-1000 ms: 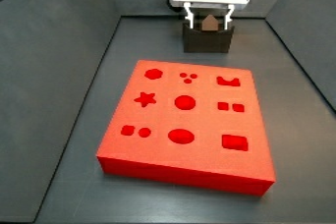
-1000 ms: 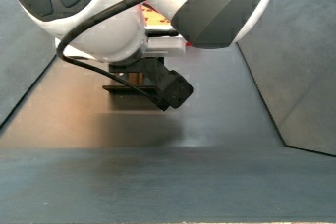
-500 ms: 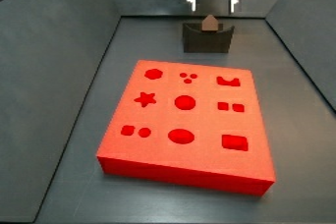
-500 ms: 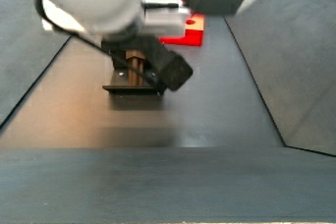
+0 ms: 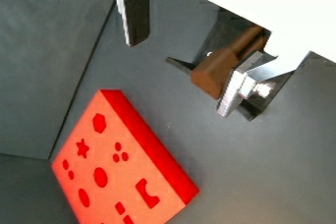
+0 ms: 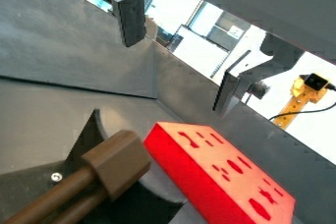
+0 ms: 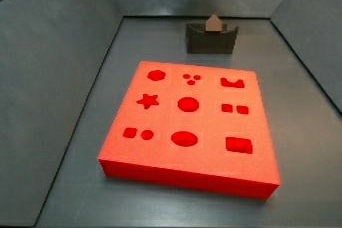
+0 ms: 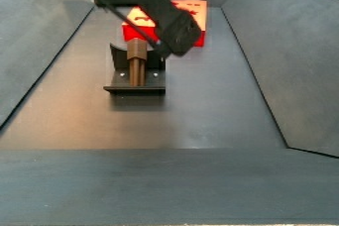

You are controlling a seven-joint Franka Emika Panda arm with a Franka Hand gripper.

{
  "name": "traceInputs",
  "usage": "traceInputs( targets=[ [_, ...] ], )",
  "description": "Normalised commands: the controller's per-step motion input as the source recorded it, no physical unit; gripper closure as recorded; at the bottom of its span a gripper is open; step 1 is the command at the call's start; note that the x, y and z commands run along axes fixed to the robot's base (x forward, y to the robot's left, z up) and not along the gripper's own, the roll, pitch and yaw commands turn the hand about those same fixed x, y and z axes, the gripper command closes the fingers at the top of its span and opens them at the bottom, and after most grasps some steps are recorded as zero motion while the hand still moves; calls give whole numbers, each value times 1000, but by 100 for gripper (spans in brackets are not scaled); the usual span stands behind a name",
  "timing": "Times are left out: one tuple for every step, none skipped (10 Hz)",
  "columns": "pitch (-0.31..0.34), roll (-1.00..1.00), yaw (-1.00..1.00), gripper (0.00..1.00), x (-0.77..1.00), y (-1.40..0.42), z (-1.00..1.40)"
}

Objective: Pick up the 3 prong object. Move up. Place the 3 prong object on the fixture. Regrasp the 3 prong object. Move to above the board. Insert the 3 prong object.
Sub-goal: Regrasp the 3 prong object.

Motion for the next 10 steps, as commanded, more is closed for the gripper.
traceInputs(
  targets=[
    [68,1000,26,0,-108,-791,751],
    [55,1000,25,0,-116,-627,560],
    [47,1000,24,0,-114,-471,358],
    [45,1000,24,0,-95,-362,216],
    [44,1000,23,0,-41,-140,50],
    [47,1000,23,0,-22,-48,49],
    [46,1000,23,0,-14,-27,25],
    [43,1000,23,0,-22,-25,15],
    [36,1000,23,0,-32,-30,13],
    [32,1000,24,0,-34,-28,10]
  ],
)
